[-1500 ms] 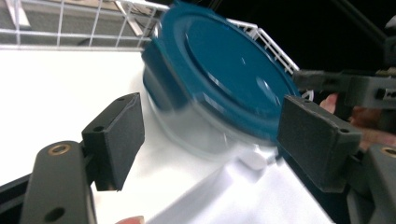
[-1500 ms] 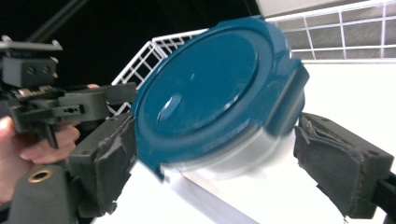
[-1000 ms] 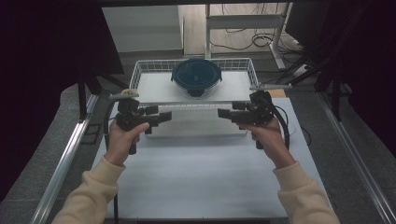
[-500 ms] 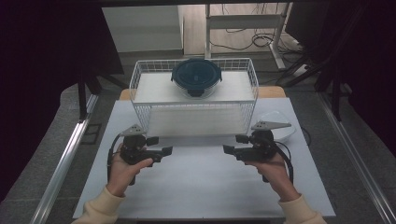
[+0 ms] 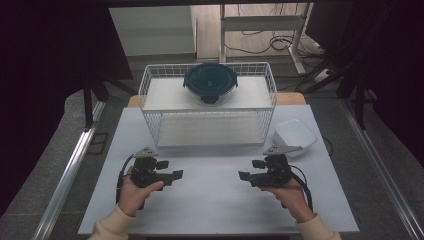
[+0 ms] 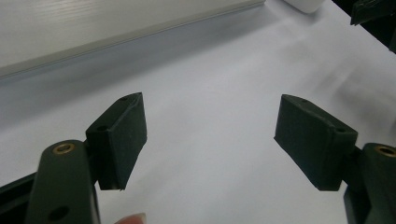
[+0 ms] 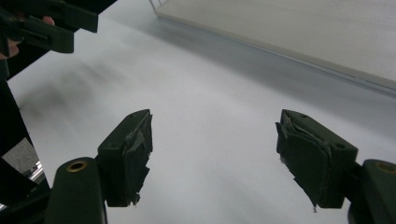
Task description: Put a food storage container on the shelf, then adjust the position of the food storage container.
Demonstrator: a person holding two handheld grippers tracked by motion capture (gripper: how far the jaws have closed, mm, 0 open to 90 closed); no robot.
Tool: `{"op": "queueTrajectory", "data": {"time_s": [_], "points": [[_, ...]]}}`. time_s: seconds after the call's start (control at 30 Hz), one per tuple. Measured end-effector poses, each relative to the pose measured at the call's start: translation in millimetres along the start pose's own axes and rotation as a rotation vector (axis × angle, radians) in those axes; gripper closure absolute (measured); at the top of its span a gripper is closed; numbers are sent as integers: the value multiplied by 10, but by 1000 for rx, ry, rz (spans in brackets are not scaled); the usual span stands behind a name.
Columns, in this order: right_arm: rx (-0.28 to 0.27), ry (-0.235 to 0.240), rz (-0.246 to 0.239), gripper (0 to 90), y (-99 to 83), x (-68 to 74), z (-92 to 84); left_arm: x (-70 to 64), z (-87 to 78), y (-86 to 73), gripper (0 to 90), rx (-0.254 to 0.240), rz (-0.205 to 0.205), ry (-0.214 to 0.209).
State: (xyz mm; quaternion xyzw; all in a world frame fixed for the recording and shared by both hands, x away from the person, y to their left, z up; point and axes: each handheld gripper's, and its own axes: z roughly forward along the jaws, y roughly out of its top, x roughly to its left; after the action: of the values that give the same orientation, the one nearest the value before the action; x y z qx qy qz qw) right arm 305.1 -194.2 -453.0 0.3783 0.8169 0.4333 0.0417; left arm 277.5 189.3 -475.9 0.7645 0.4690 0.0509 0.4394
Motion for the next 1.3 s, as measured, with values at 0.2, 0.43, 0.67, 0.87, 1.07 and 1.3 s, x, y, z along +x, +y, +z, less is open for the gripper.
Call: {"op": "queueTrajectory", "data": {"time_s": [0.2, 0.43, 0.67, 0.87, 1.07, 1.3], "points": [[22, -3, -14, 267, -16, -2, 35, 16, 10, -6, 247, 6, 11, 27], [25, -8, -4, 268, -29, -37, 33, 42, 8, -11, 248, 9, 5, 31], [25, -5, -5, 268, -28, -33, 30, 42, -7, -14, 248, 3, 2, 31], [19, 10, 8, 303, 0, -61, -32, 64, -17, -12, 245, 8, 4, 31], [-10, 11, 27, 348, 82, -150, -208, 102, -36, -16, 245, 8, -2, 23], [-14, 6, 40, 410, 218, -267, -394, 128, -97, -30, 245, -4, -10, 18]]}}
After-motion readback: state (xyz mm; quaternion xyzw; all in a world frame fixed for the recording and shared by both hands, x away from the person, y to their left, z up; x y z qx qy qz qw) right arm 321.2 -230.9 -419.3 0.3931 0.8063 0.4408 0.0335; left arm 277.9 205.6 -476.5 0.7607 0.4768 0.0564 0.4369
